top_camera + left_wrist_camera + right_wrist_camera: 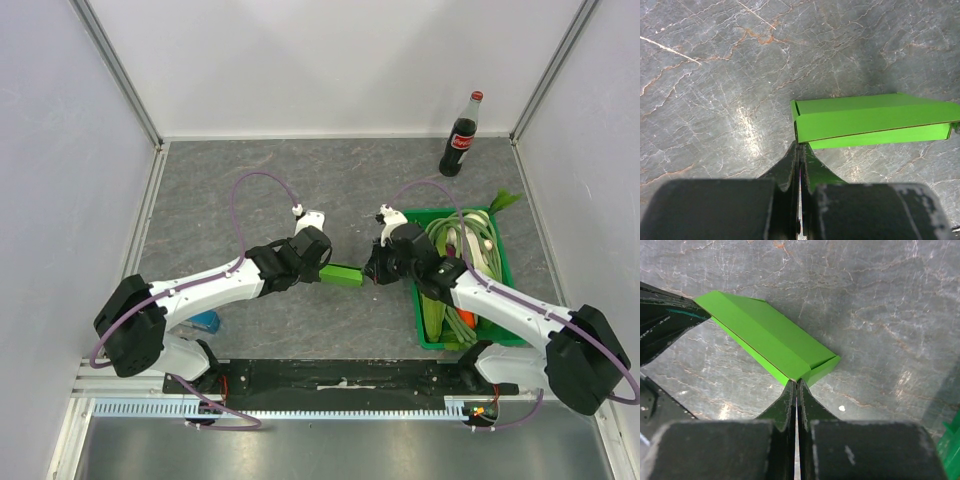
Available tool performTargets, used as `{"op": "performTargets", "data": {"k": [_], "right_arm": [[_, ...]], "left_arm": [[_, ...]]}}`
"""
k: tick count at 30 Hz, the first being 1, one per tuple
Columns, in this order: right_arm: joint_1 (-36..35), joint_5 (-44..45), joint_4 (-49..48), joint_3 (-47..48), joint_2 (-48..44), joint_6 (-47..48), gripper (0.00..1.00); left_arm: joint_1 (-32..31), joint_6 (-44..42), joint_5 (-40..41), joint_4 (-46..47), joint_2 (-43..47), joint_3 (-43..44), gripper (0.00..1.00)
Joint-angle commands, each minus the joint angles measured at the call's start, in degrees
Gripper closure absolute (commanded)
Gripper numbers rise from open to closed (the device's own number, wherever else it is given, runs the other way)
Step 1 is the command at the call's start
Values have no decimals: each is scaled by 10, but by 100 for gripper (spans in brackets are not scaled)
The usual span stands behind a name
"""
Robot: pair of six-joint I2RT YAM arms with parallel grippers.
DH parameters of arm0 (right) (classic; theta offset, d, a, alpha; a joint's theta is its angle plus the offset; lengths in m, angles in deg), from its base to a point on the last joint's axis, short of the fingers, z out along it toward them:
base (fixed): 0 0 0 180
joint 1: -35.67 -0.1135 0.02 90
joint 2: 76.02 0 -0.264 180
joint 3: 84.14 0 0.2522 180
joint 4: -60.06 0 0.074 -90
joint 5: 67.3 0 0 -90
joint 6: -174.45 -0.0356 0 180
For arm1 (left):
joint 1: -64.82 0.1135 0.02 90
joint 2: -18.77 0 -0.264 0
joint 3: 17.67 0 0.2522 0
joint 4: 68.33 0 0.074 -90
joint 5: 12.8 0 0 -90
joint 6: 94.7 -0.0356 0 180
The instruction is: Fold the paper box
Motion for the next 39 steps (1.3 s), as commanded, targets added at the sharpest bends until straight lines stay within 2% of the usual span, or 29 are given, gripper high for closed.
{"op": "performTargets", "data": {"k": [1, 7, 11, 13, 15, 17, 24, 33, 39], "right_arm": [[8, -87, -10, 35, 5, -114, 100], [35, -136, -37, 21, 7, -198, 100], [49, -160, -92, -4, 16, -236, 100], [50, -152, -88, -5, 16, -230, 100], [50, -143, -75, -6, 13, -208, 100], [51, -125, -21, 3, 11, -179, 100], [50, -74, 102, 50, 7, -26, 100], [22, -41, 71, 25, 16, 39, 100], [-20, 36, 70, 19, 14, 63, 100]], "left_arm": [[-4, 1, -23, 8, -11, 13, 98], [-5, 2, -28, 11, -14, 13, 98], [-5, 4, -29, 13, -15, 11, 98], [-5, 3, -28, 13, -13, 10, 98], [-4, 3, -27, 13, -9, 6, 98], [-5, 2, -25, 15, -6, 2, 98], [-5, 5, -30, 23, -15, -5, 98], [-5, 15, -28, 43, -20, -24, 98], [-5, 24, -12, 82, -11, -63, 98]]}}
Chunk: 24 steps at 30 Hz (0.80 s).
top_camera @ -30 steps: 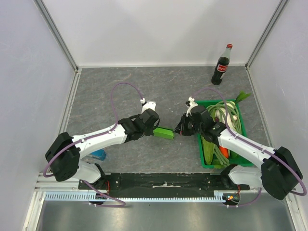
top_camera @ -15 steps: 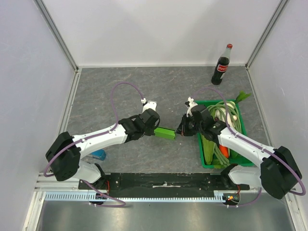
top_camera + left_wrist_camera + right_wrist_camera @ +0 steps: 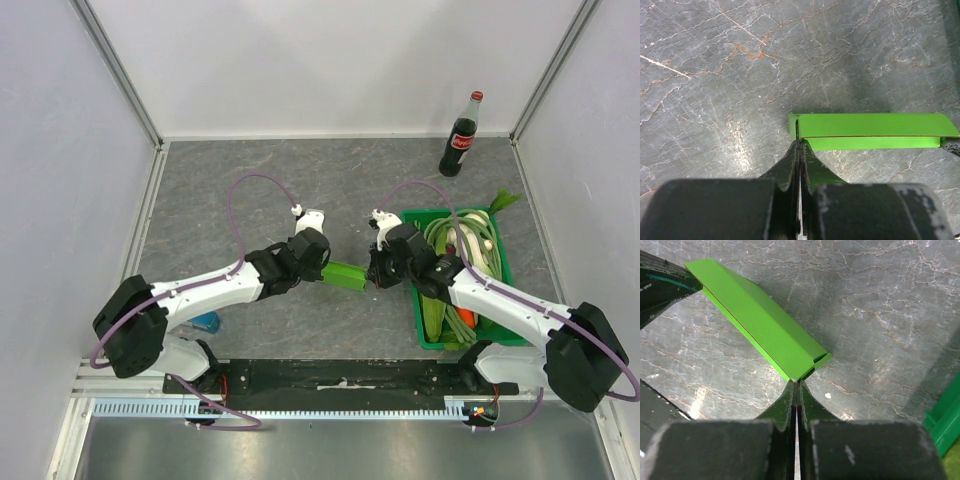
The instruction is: Fold the paper box
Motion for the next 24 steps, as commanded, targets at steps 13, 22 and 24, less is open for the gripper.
{"op": "performTargets", "data": {"k": [13, 22, 24], "right_arm": [[-16, 26, 104, 66, -57, -66, 45], [-10, 173, 47, 100, -39, -200, 36], [-37, 223, 49, 128, -13, -218, 37]], "left_arm": [[-7, 37, 2, 36, -2, -68, 98], [-8, 42, 14, 35, 2, -72, 98], [-8, 47, 14, 36, 1, -73, 98]]}}
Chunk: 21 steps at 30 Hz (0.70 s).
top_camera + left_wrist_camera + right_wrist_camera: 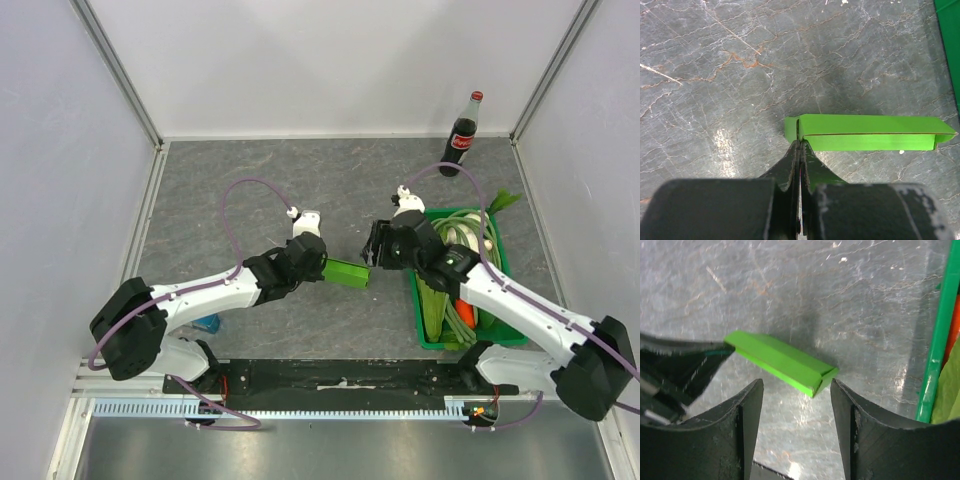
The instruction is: Fold the paper box
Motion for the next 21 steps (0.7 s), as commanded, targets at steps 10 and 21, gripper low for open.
{"op": "performTargets", "data": {"k": [10, 21], "right_arm": [[-169, 378, -81, 72, 180, -123, 65], [-207, 446, -155, 15, 225, -92, 69]], "left_arm": [[-7, 38, 10, -28, -17, -40, 98], [-11, 44, 24, -4, 4, -66, 98]]}}
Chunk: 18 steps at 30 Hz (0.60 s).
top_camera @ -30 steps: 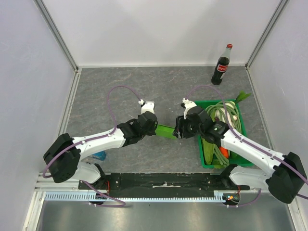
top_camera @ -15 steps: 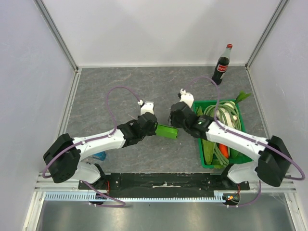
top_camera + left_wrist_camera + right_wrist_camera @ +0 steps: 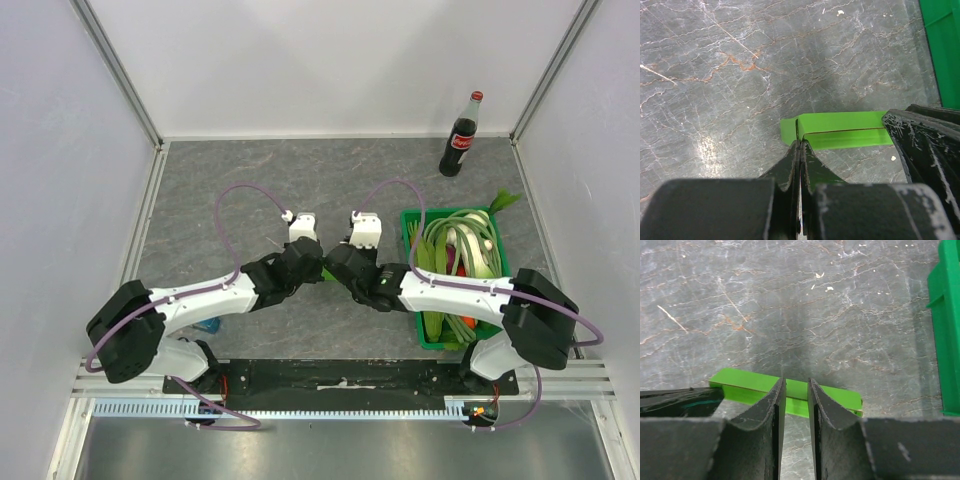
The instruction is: Fold the paper box
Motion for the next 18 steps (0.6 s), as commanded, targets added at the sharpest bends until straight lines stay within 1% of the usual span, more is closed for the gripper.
{"op": "performTargets", "data": {"k": [1, 8, 13, 14, 17, 18], "right_arm": [[-8, 56, -52, -27, 13, 1, 70], [-22, 64, -64, -47, 9, -3, 69], [-31, 68, -98, -74, 8, -6, 69], [-35, 72, -104, -85, 10, -6, 69], [-39, 81, -134, -110, 11, -10, 69], [-39, 85, -147, -116, 11, -9, 69]], "left_arm": [[-6, 18, 9, -53, -8, -32, 98], [-8, 17, -1, -47, 2, -37, 98], [-8, 19, -19, -27, 25, -52, 98], [-8, 24, -21, -28, 28, -53, 96], [-7, 24, -28, -23, 39, -57, 86], [-7, 24, -32, -23, 44, -60, 80]]}}
